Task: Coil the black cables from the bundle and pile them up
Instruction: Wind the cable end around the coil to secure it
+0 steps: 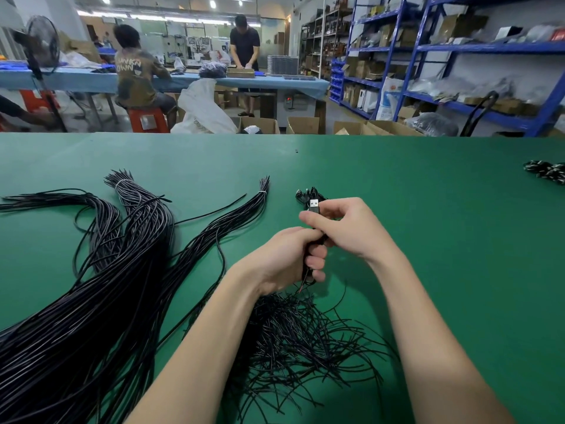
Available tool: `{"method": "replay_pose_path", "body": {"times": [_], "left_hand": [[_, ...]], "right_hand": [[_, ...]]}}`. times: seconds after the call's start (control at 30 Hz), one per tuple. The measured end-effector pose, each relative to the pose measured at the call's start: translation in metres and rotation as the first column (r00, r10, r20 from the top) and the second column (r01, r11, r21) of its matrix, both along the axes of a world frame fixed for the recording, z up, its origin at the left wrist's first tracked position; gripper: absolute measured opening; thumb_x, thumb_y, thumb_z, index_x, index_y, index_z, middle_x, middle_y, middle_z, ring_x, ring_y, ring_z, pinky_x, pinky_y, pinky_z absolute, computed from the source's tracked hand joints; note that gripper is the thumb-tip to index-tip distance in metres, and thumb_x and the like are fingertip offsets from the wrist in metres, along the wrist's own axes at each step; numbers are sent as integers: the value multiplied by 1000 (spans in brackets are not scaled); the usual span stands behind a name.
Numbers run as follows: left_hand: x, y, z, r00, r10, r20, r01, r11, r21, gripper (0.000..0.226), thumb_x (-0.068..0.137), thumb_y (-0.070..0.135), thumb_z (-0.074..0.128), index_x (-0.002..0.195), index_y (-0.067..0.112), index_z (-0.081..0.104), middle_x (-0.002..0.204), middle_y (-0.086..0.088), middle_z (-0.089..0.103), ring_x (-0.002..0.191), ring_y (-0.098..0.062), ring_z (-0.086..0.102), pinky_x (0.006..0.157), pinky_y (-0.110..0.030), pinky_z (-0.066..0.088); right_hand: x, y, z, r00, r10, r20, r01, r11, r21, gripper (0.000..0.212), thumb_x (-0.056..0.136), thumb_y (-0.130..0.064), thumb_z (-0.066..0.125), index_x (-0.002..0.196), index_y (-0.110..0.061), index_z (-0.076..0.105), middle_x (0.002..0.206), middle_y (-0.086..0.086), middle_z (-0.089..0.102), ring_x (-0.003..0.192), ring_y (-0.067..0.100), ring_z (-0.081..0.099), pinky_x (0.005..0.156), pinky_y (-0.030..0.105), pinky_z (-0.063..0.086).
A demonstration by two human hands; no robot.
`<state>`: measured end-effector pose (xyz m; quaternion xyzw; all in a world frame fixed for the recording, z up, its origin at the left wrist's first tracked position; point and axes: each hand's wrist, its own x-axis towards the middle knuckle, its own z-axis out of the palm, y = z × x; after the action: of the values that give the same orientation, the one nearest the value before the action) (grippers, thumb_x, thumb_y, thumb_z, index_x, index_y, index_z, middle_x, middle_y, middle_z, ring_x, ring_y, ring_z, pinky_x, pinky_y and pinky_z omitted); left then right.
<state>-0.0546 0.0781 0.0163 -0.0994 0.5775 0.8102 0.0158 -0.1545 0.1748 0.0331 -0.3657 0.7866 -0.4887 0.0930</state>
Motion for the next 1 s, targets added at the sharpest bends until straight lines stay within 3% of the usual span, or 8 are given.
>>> {"method": "replay_pose_path", "body": {"times": [0.1, 0.2, 0.33, 0.4, 0.6, 0.8, 0.9, 1.0], "left_hand": [[-2, 0, 0, 1000, -27, 11, 25, 991, 128, 16, 108, 19, 29, 109, 9, 42, 69, 3, 34, 58, -10, 24, 55, -24, 30], [-2, -2, 0, 1000, -11, -12, 13, 990, 143, 21, 107, 12, 27, 100, 5, 46, 71, 2, 37, 61, -10, 25, 58, -25, 26], [-3, -4, 0, 998, 57, -22, -54, 991, 122, 20, 107, 7, 31, 90, 12, 38, 70, 0, 43, 57, -9, 32, 49, -21, 32], [-3, -6, -2, 996, 84, -13, -82, 993, 90, 18, 106, 5, 36, 90, 13, 39, 70, 0, 46, 55, -10, 37, 46, -20, 32], [-3, -13, -5, 985, 170, -15, -165, 973, 162, 15, 101, 4, 52, 86, 8, 54, 74, -6, 62, 59, -12, 58, 54, -21, 49], [-2, -18, -12, 966, 252, -60, -240, 958, 158, 6, 86, 6, 71, 87, 0, 73, 86, -15, 74, 69, -15, 71, 66, -28, 61], [0, -22, -13, 973, 227, -36, -225, 972, 70, 28, 69, 19, 82, 92, 4, 79, 95, -15, 76, 80, -19, 75, 71, -28, 61], [0, -25, -13, 965, 255, -64, -254, 967, 25, 36, 63, 22, 85, 93, 5, 80, 97, -15, 77, 81, -18, 74, 73, -27, 60]], "right_hand": [[-6, 5, -3, 1000, 3, 30, -3, 1000, 1, 34, 91, -31, 74, 72, -4, 66, 66, 6, 53, 62, 14, 47, 64, 35, 49], [-10, 9, -4, 999, -18, 40, 19, 999, -35, 39, 92, -33, 74, 74, 1, 65, 57, -5, 41, 52, 8, 36, 54, 20, 36], [-11, 7, -6, 998, -40, 47, 43, 998, -54, 46, 92, -36, 73, 64, -3, 56, 57, -3, 34, 55, 14, 31, 58, 31, 33], [-12, 7, -8, 994, -56, 94, 63, 995, -73, 44, 90, -36, 76, 57, -13, 57, 56, -6, 39, 52, 12, 35, 56, 29, 37], [-11, 6, -9, 911, 30, 412, 62, 976, -209, 14, 83, -23, 83, 83, -11, 76, 67, 5, 69, 55, 10, 60, 57, 16, 51], [-8, 1, -6, 949, 23, 313, 60, 966, -253, 9, 87, -12, 79, 78, -11, 77, 62, 2, 67, 49, 7, 56, 63, 20, 57], [-6, 6, -4, 982, 71, 175, -31, 974, -225, 9, 91, -16, 76, 94, -8, 80, 78, 6, 72, 59, 8, 54, 65, 20, 51], [-4, 5, -3, 975, 99, 197, -44, 962, -269, 11, 92, -14, 74, 101, -11, 79, 85, 4, 74, 64, 8, 57, 66, 18, 52]]}}
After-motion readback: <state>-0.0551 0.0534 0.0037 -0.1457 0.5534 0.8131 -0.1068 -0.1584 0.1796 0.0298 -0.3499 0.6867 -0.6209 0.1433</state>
